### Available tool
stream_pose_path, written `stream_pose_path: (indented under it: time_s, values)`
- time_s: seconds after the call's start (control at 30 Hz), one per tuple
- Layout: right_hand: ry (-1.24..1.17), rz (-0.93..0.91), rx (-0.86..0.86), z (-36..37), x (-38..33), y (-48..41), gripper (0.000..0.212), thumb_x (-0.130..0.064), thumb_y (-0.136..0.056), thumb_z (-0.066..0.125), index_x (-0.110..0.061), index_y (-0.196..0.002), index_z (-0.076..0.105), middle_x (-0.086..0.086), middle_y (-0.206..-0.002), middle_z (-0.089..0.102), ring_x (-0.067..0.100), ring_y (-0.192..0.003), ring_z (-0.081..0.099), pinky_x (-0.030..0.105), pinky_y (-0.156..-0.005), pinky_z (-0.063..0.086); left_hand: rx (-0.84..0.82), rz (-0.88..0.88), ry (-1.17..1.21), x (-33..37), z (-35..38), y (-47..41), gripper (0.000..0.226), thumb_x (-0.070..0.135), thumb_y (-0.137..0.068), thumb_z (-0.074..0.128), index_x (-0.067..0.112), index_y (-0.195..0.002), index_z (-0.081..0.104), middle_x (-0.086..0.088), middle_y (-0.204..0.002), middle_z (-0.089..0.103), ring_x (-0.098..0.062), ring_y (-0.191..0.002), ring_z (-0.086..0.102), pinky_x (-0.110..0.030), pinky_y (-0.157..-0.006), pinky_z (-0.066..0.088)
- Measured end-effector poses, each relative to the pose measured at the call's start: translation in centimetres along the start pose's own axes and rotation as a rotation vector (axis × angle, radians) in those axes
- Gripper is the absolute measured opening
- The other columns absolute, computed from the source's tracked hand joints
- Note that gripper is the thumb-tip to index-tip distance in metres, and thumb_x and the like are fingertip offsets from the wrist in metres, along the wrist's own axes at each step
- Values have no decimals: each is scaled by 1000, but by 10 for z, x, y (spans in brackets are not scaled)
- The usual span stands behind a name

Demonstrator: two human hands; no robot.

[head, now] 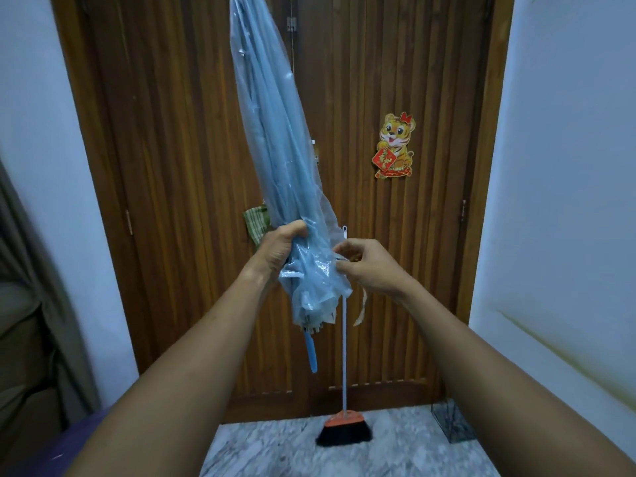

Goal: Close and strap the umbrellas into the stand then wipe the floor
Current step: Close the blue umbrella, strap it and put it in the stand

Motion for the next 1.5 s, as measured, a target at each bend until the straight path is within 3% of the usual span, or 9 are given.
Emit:
stream_pose_path:
  time_s: [0.33, 0.47, 0.6, 0.73, 1.0, 1.13, 1.23, 1.4, 1.5]
  values:
    - [-188, 131, 9, -47, -10, 1, 16, -25, -93, 68, -13, -100, 77, -11, -62, 63, 1, -46, 50, 15, -45, 36, 201, 92, -118, 6, -50, -4, 18, 3, -86, 65, 15, -99, 66, -3, -92, 72, -20, -83, 73, -29, -65, 59]
    - [-213, 138, -128, -38, -21, 3, 21, -29, -93, 69, -12, -100, 78, -11, -53, 57, 6, -48, 39, 20, -47, 31, 282, 87, -128, -4, -60, -8, 22, 7, -82, 69, 9, -104, 68, -9, -98, 74, -25, -88, 74, -34, -70, 61]
    - [-240, 82, -30, -43, -33, 4, 20, -27, -95, 66, -12, -98, 79, -12, -53, 62, 10, -50, 41, 22, -48, 29, 327, 136, -132, 5, -58, -10, 19, 10, -83, 68, 11, -101, 67, -10, -100, 73, -25, -89, 74, -37, -74, 63]
    - [-235, -31, 8, -41, -49, 5, 21, -19, -97, 63, -6, -107, 76, -18, -66, 71, -11, -61, 63, 8, -55, 44, 371, 178, -172, 17, -54, -10, 13, 9, -86, 66, 19, -88, 58, -4, -91, 67, -23, -85, 70, -40, -79, 61]
    - [-180, -4, 173, -67, -39, -3, 20, -23, -101, 58, -12, -97, 74, -20, -64, 66, -9, -58, 58, 17, -63, 37, 227, 144, -179, 10, -35, -10, 5, 8, -83, 64, 8, -89, 64, -6, -85, 67, -21, -80, 67, -32, -68, 58]
    - [-152, -63, 171, -58, -48, 5, 16, -21, -97, 64, -20, -90, 78, -10, -87, 76, 1, -91, 67, 26, -85, 48, 365, 154, -172, 15, -52, -11, 10, 10, -84, 64, 16, -92, 62, -10, -92, 71, -26, -80, 73, -39, -71, 64]
    - [-98, -181, 73, -43, -79, 7, 15, -21, -95, 66, -14, -96, 79, -13, -79, 76, -4, -79, 68, 15, -71, 51, 237, 143, -353, 12, -42, -16, 27, 12, -83, 64, 17, -109, 62, -17, -104, 70, -32, -88, 73, -47, -72, 64]
    - [-51, -150, 63, -41, -101, -13, 17, -27, -89, 75, -11, -89, 81, 4, -79, 76, 6, -68, 64, 21, -66, 52, -68, 184, -456, 4, 6, -5, 45, 3, -92, 60, 20, -132, 50, -9, -101, 66, -11, -69, 69, -25, -59, 54]
    - [-7, -35, 86, -40, -92, -23, 20, -31, -89, 75, -12, -88, 81, 3, -81, 78, 5, -59, 59, 20, -57, 47, -115, 247, -516, 3, 24, 3, 46, 10, -86, 57, 30, -128, 53, -9, -112, 67, -25, -94, 70, -46, -83, 60]
Point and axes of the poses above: each hand's wrist, its own y-axis away from the middle knuckle, its own z-axis out of the palm, x = y × z, the point moved 10 cm from there along -y, towards the middle knuckle
